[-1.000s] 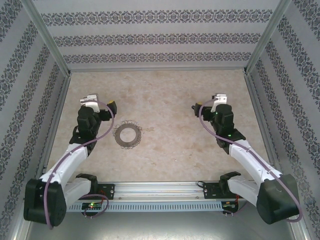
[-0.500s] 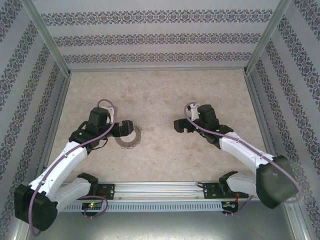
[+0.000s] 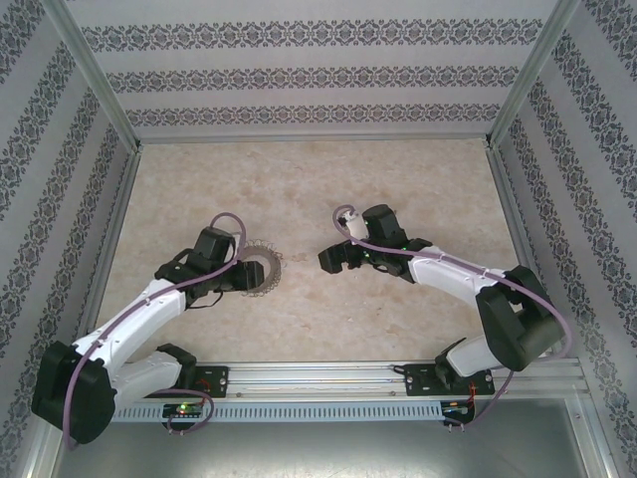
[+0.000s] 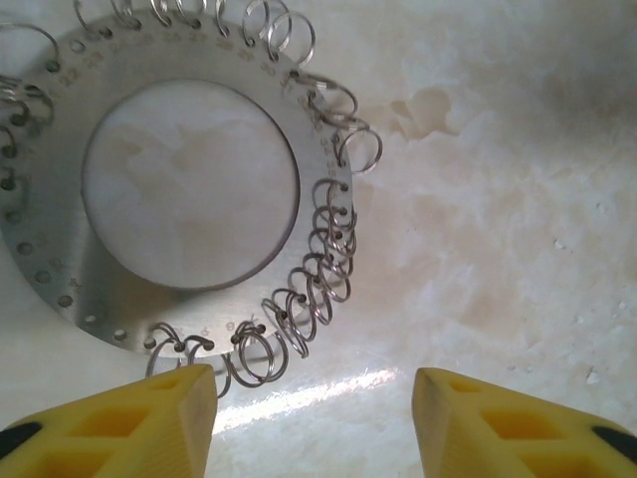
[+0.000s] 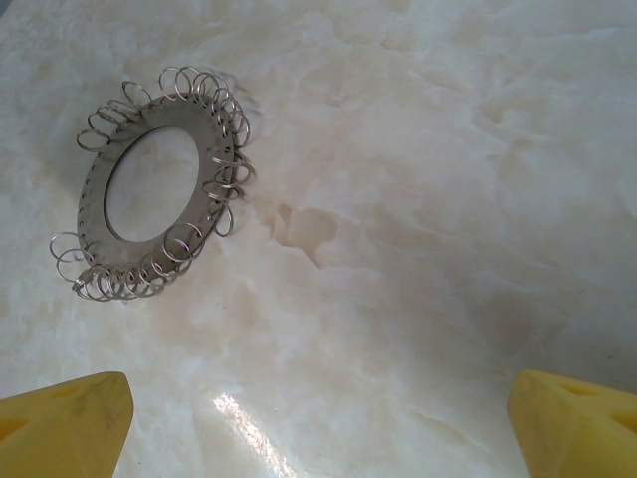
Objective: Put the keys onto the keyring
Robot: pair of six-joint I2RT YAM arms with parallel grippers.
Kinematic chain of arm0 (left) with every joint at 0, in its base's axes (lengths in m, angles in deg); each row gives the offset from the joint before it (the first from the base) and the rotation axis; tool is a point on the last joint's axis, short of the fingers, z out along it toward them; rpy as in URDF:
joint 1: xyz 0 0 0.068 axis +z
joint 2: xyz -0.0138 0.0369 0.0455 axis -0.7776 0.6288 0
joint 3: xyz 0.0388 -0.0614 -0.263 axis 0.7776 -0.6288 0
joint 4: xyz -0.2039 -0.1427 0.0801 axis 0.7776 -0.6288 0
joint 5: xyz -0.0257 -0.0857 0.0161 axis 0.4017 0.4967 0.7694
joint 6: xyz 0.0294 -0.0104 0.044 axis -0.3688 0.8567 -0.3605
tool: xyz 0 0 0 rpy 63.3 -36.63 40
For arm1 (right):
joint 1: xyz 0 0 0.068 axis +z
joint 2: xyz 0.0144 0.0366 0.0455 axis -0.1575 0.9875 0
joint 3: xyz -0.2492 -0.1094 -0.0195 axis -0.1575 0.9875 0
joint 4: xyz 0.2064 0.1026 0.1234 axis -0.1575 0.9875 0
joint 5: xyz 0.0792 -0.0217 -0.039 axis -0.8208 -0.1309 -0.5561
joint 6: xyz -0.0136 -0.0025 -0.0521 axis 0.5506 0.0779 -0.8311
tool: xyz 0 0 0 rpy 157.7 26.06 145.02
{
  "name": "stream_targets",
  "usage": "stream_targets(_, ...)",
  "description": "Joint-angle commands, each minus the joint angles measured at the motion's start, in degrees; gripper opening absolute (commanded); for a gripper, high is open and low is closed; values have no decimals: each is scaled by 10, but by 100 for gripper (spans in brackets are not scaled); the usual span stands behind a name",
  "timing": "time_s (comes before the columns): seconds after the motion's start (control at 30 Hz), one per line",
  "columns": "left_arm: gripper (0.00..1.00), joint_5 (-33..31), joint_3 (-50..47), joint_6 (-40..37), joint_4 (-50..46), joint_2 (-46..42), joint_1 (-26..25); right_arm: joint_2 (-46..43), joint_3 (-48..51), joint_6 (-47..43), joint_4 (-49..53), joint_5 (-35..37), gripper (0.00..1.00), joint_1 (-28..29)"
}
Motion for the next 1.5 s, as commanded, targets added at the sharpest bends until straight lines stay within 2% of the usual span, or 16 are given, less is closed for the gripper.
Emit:
stream_targets(0.0, 52, -35, -1, 7, -11, 22, -23, 5, 7, 14, -27, -19, 96, 17)
stream_targets(0.33, 43, -68, 6, 26, 32, 96, -53, -22, 35, 9, -38, 1, 96, 19)
stream_targets(0.6, 41, -63, 18, 35, 59, 156, -75, -47, 42, 2, -38, 8, 97, 12)
stream_targets(0.87, 40, -12, 24, 75, 132, 199, -114, -88, 57, -4, -29, 6, 98, -18)
stream_targets(1.1, 40, 64, 43, 114, 196, 213, -156, -119, 79, -4, -27, 5, 98, -50)
stream_targets(1.17, 40, 69, 44, 113, 181, 190, -157, -122, 81, -6, -24, 3, 98, -60)
stream_targets(1.33, 43, 12, 72, 62, 63, 117, -140, -119, 74, -8, -18, -3, 98, -70)
stream_targets(1.47, 43, -24, 98, 7, 5, 93, -74, -99, 51, -11, -17, -17, 98, -65)
